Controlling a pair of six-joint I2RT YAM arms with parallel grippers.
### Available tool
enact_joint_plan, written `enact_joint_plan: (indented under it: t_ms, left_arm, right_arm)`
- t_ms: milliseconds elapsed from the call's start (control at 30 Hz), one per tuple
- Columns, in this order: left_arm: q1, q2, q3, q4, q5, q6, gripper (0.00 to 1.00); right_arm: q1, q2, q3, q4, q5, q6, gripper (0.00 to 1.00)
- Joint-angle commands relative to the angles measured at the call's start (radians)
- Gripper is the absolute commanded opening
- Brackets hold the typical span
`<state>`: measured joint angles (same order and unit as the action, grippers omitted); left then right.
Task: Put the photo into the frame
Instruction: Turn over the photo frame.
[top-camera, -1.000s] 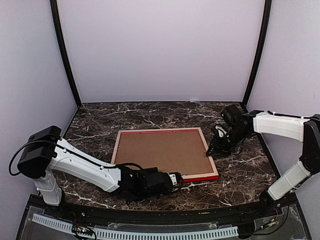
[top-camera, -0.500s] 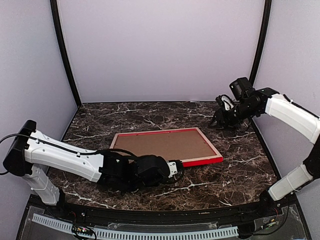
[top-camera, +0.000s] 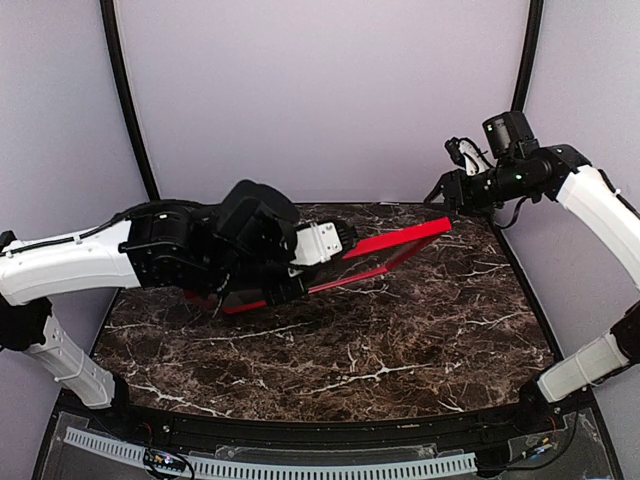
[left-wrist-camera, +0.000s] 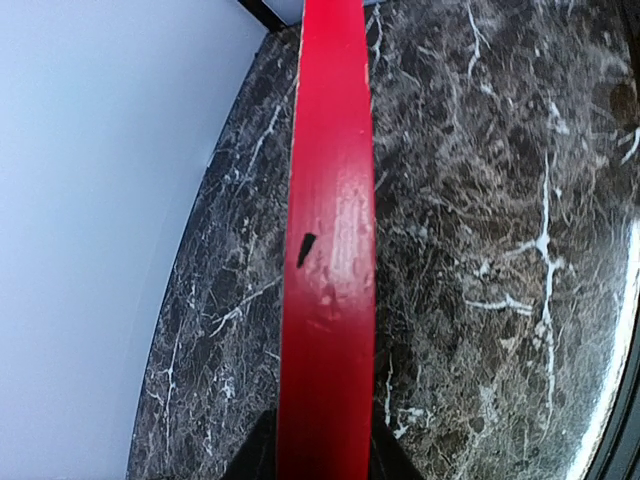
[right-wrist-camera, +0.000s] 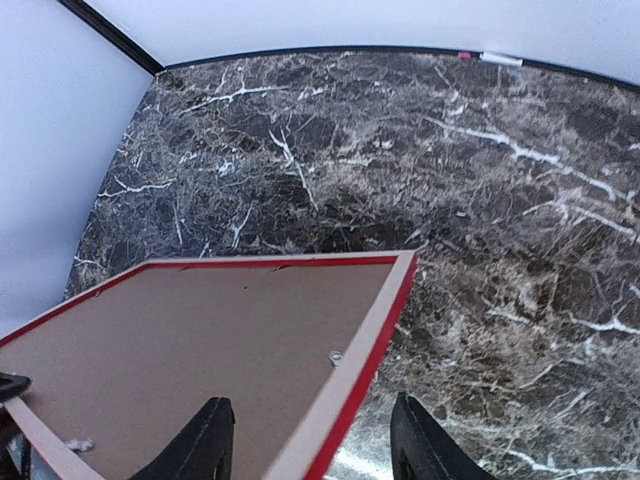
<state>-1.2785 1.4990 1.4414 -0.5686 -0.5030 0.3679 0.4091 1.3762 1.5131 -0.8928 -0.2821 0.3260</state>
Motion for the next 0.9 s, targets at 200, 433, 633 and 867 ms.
enact_joint_plan:
  t_ms: [200,433,633,867]
  left_arm:
    - [0.234,-0.095,0.319,-0.068,0.348,-0.232,0.0]
    - [0.366,-0.085,0.339,-0.088,0.607,-0.27,0.0]
    - [0.434,-0.024,0.39,-0.17,0.735,-0.196,0.0]
    - [0.491,0.071,0.5,-0.288,0.863,-0.079,0.0]
  right_arm:
    - [-0.009,-0.097,0.072,0.098,0.102,-0.047,0.64]
    - [-0.01,-0.133,0.029,0.144,0.04,-0.118,0.71]
    - [-0.009,-0.158,-0.03,0.204,-0.098,-0.154,0.78]
    - [0.029,-0.137,-0.031,0.204,-0.194,-0.212,0.87]
